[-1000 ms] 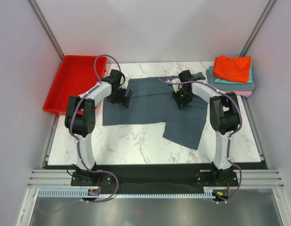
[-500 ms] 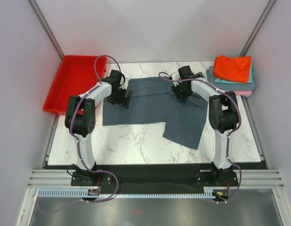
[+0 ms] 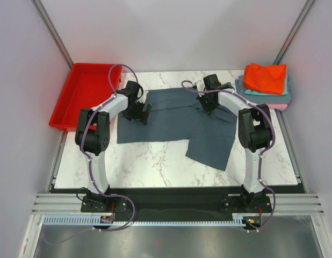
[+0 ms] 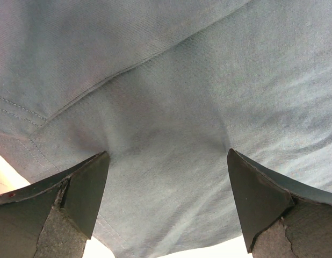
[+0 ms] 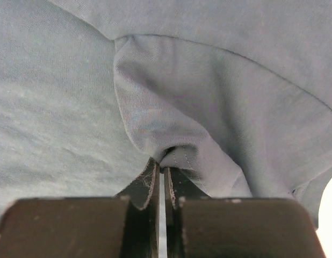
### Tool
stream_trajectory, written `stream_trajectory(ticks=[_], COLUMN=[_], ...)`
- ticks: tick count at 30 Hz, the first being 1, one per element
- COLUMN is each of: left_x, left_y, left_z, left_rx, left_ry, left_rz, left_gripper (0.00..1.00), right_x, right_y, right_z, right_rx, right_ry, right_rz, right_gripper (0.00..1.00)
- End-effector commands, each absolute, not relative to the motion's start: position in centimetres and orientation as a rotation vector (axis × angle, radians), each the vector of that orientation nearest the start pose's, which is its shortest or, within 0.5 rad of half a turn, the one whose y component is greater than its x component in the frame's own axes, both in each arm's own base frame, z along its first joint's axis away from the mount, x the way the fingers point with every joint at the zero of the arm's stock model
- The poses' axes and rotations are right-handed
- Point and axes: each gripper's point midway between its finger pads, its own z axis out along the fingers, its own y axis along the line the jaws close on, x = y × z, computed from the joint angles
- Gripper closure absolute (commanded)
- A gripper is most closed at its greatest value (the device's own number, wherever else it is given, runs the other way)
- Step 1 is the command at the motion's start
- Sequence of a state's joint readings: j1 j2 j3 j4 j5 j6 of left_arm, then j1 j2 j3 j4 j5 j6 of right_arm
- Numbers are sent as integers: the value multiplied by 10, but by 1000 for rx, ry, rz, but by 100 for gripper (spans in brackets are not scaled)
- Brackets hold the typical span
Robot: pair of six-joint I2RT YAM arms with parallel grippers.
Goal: Fold and stack the t-shirts
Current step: Fold the tshirt
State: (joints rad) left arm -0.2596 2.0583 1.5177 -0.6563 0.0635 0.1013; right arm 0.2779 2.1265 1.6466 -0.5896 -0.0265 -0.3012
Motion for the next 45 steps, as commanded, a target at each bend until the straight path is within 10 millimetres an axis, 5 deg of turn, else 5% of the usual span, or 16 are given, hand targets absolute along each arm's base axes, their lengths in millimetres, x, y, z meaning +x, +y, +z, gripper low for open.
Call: stream_trajectory(ticks=[1,9,13,16,20,26,31,36,45], left_x=[429,429,432,432,431,431,454,481,503], left_y=[-127,-127,-129,-130,-128,-124,-116,-100,-72], left_z=[34,34,35,38,42,45,61,65,61], left_rx=[482,484,485,495,500,515,518,467,459], left_ry=[2689,2691,2684,2675,2667,2655,2604,2593,2595], left_rz=[-166,-165,-165,-156,-138,-114,-88,-158,-124], left_gripper=[2,2,2,2,2,2,1,1,2], right_x=[486,428,403,395,392,440,509,552,595], right_y=[135,178,190,191,183,130,44,-3,-15], right_z=[69,92,83,77,80,121,146,118,73], right_rx=[-730,-785,-763,-775,-795,-642,-361,-259,-201], right_ry=[2450,2561,2639,2670,2690,2583,2466,2465,2447], right_rz=[41,497,662,693,688,521,389,279,275], right_gripper=[98,100,100,77,62,61,61,62,65])
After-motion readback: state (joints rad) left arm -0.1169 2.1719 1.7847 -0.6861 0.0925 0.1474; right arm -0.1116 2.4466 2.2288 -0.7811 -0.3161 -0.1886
